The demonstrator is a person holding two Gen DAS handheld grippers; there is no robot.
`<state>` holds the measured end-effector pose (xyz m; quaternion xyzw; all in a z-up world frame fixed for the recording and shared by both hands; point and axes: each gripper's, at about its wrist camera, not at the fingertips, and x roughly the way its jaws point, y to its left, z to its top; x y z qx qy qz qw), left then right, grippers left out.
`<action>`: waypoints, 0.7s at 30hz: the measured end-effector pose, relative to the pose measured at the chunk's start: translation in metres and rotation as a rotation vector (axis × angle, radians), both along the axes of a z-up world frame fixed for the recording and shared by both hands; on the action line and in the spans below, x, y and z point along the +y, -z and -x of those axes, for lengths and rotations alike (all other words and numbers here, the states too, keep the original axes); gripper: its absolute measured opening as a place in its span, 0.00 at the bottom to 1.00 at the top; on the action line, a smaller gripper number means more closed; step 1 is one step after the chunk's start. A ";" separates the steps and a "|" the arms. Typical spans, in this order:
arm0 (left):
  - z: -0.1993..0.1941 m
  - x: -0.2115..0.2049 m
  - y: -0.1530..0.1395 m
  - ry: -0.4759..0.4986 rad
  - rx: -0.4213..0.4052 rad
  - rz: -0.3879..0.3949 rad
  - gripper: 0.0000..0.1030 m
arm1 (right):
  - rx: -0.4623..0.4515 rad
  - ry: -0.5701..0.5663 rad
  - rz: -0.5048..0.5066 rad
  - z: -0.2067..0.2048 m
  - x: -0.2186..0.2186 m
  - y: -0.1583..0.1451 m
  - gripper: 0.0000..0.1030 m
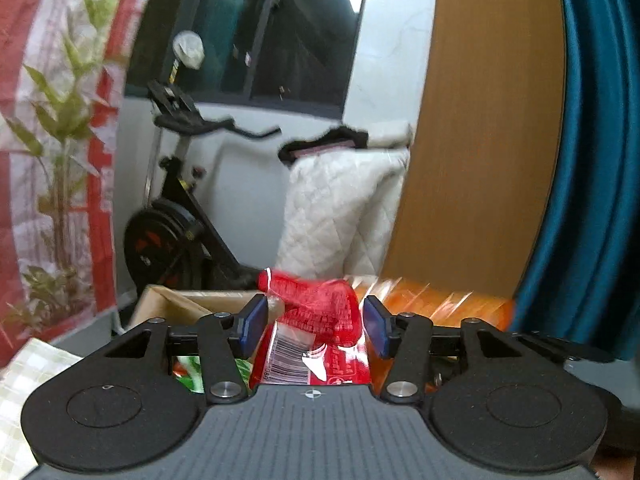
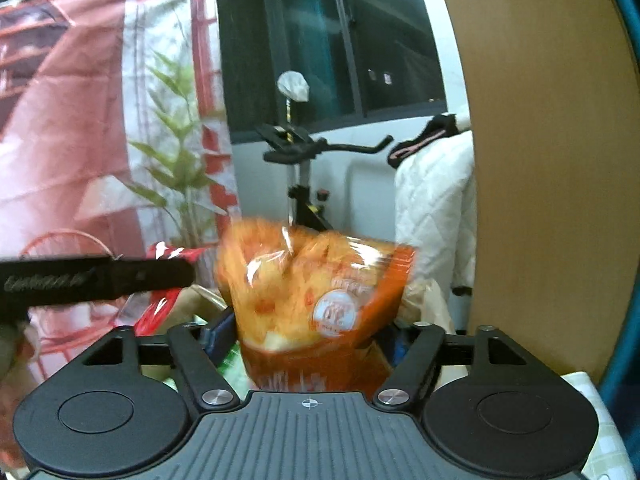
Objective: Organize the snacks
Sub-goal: 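Carry both bags over the box and release them with both tools, then lower both tools back to the snacks in front of the box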
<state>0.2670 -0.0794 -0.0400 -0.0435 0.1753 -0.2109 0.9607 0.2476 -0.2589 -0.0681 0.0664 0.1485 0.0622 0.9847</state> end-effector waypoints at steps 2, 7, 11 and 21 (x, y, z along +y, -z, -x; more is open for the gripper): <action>-0.004 0.002 0.005 0.003 0.015 0.001 0.75 | -0.005 0.003 -0.001 0.007 -0.001 0.003 0.82; 0.009 0.014 0.016 0.013 0.004 -0.047 0.74 | -0.001 -0.020 -0.001 0.031 -0.015 0.007 0.81; 0.031 0.030 0.018 0.019 -0.009 -0.092 0.74 | 0.021 -0.047 0.001 0.059 -0.029 0.012 0.75; 0.091 0.079 0.038 -0.047 0.069 -0.056 0.74 | 0.138 -0.094 -0.044 0.124 -0.047 0.061 0.73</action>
